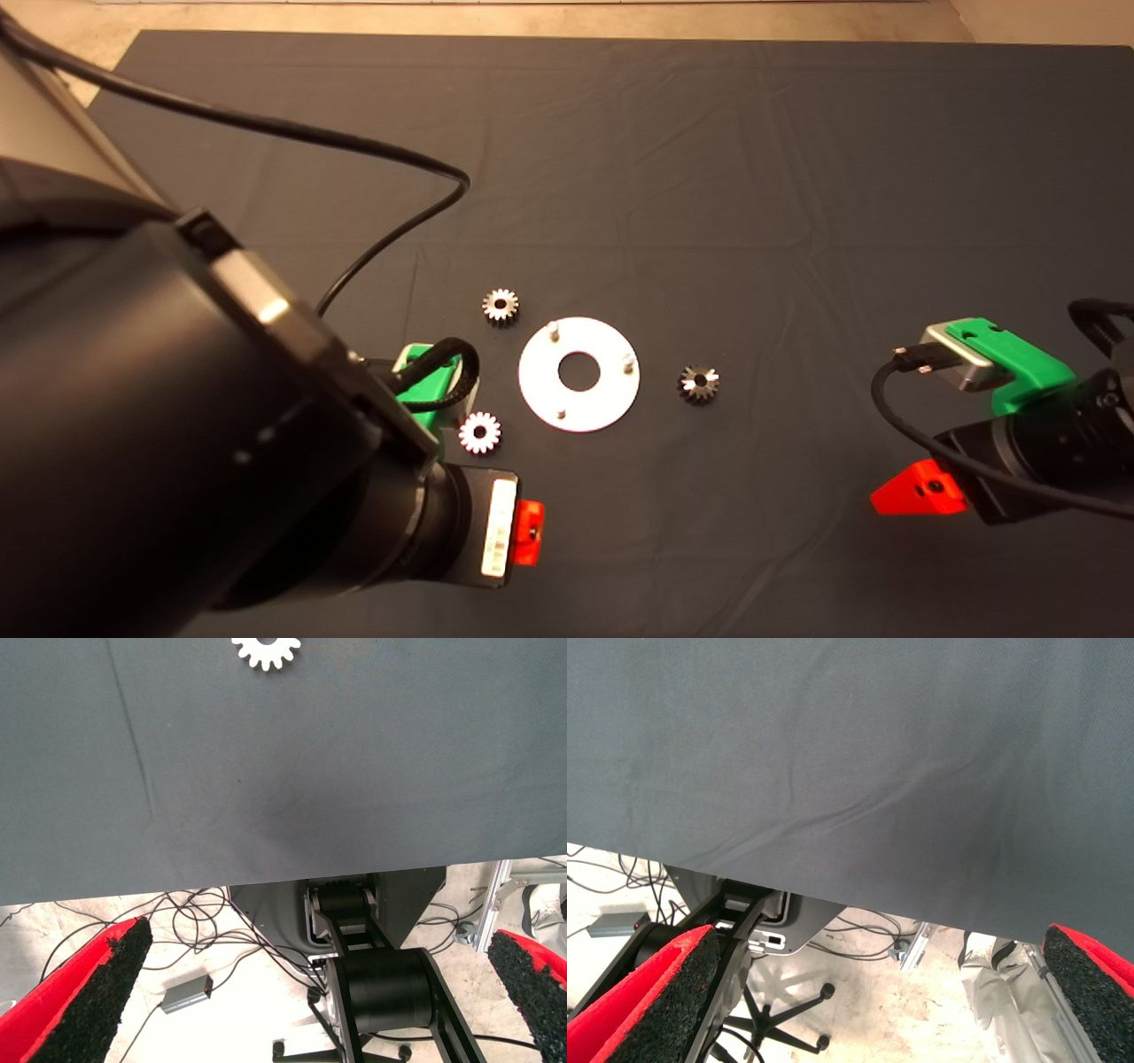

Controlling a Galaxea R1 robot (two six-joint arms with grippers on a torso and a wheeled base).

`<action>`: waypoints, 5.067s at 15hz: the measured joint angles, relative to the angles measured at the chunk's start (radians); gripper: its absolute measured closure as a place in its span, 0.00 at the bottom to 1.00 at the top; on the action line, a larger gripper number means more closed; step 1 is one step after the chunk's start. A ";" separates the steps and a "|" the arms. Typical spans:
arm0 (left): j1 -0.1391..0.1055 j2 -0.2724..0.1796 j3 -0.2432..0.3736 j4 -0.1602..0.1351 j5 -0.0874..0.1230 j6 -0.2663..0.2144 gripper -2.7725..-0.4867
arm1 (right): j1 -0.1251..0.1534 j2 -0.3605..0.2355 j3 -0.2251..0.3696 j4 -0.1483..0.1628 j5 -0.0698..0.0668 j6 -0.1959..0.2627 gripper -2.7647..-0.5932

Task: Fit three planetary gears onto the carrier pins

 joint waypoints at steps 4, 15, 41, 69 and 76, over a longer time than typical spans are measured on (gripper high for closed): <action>0.000 0.000 0.000 0.000 0.000 0.000 0.00 | 0.000 0.000 0.000 0.000 0.000 0.000 0.02; 0.086 -0.001 -0.095 0.048 0.000 0.068 0.00 | 0.000 0.000 0.000 0.000 0.000 0.000 0.02; 0.271 0.087 -0.947 0.203 -0.002 0.817 0.00 | 0.000 0.000 0.000 0.000 0.000 0.000 0.02; 0.341 0.119 -1.122 0.204 -0.015 1.042 0.00 | 0.000 0.000 0.001 0.000 -0.001 0.000 0.02; 0.341 0.132 -1.190 0.206 -0.008 1.041 0.00 | 0.000 0.000 0.001 0.000 0.000 0.000 0.02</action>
